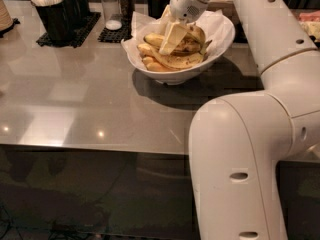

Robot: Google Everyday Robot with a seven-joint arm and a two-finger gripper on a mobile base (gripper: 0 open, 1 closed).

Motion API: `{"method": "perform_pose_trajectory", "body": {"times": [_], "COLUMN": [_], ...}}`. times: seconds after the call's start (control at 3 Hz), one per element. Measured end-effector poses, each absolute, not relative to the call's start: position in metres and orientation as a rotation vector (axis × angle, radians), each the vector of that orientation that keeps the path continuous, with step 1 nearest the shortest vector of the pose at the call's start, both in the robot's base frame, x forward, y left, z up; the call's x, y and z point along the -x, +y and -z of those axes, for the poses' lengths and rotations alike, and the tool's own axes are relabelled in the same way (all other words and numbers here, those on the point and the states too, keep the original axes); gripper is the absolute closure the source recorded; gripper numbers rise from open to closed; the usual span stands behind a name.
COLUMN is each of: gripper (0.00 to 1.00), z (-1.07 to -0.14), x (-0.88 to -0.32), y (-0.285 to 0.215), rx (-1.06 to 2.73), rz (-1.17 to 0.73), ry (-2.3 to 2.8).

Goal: Pick banana from white bowl

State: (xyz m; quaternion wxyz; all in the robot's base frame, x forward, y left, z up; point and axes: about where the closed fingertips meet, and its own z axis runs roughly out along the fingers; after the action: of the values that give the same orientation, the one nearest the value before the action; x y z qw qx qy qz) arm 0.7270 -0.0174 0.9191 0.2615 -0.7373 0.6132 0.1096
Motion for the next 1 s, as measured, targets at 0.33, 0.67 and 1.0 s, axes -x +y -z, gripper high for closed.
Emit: {"method": "perform_pose_trajectory", "body": {"times": [0.33,0.67,1.0], "gripper": [0.88,1.00,1.00], "z": [-0.9191,-0.9191,-0.9191], "x": [-0.7270,-0.7270,-0.7270], "y": [-0.0174,-0.0174,-0.0174], "rx": [1.996,1.996,1.996], "rz": [-0.297,-0.297,-0.297], "ry": [1.660,1.660,1.660]}}
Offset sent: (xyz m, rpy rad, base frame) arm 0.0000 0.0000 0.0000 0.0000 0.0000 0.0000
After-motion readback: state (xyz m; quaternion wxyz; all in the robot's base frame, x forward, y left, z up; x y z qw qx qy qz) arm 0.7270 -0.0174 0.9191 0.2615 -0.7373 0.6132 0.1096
